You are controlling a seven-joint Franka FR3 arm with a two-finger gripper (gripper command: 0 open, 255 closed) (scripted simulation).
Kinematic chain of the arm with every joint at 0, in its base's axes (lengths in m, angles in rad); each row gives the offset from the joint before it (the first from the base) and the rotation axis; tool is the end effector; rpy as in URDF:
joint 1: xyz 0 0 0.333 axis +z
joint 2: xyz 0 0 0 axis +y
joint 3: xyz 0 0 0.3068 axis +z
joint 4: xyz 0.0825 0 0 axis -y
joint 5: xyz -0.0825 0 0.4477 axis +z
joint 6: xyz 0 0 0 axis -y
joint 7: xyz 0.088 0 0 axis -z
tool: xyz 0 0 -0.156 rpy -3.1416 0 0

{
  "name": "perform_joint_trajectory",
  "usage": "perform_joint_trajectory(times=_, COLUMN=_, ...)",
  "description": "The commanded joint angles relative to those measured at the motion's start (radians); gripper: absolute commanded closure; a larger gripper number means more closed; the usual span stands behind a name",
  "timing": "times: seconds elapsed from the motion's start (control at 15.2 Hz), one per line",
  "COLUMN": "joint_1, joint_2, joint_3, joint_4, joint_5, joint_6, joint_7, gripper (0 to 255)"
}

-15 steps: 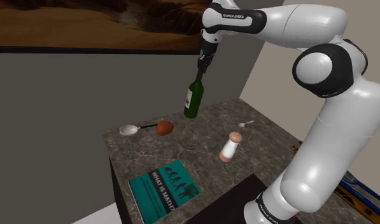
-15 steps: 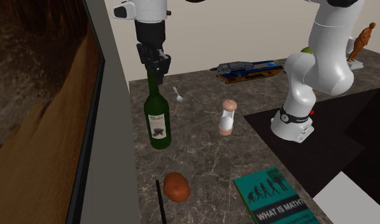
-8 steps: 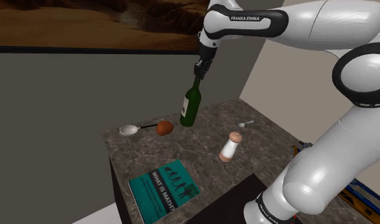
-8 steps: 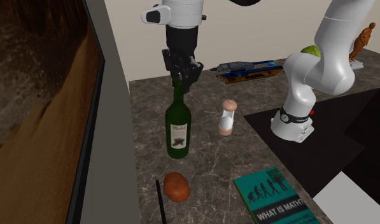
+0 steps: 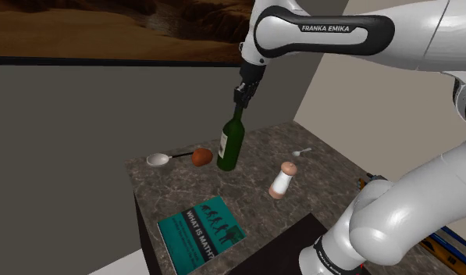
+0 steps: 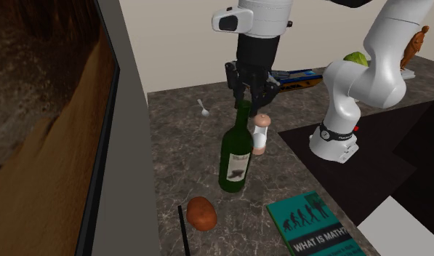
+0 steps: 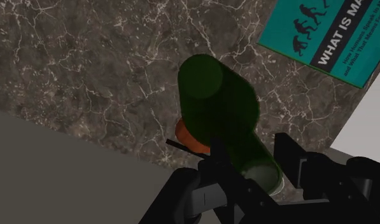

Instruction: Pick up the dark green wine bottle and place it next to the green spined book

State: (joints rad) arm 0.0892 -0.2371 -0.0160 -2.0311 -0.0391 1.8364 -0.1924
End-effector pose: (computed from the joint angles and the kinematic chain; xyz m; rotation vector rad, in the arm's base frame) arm 0.5564 0.0355 0.4799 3.0749 0.4262 0.0625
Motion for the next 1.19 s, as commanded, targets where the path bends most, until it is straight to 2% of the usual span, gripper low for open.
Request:
perform_joint_trajectory(times=0.0, joint_1=0.016, joint_2=-0.034, joint_3=0.025, joint_4=-0.038, joint_5=0.004, joint_6=0.003, joint_7=0.041, gripper=255)
perform_joint_trajectory(times=0.13, joint_1=0.031, joint_2=-0.067, joint_3=0.049, joint_4=-0.069, joint_5=0.010, joint_6=0.000, joint_7=0.076, gripper=255)
perform_joint_trajectory(times=1.12, joint_1=0.030, joint_2=-0.039, joint_3=0.050, joint_4=-0.244, joint_5=0.007, joint_6=0.203, joint_7=0.084, gripper=255)
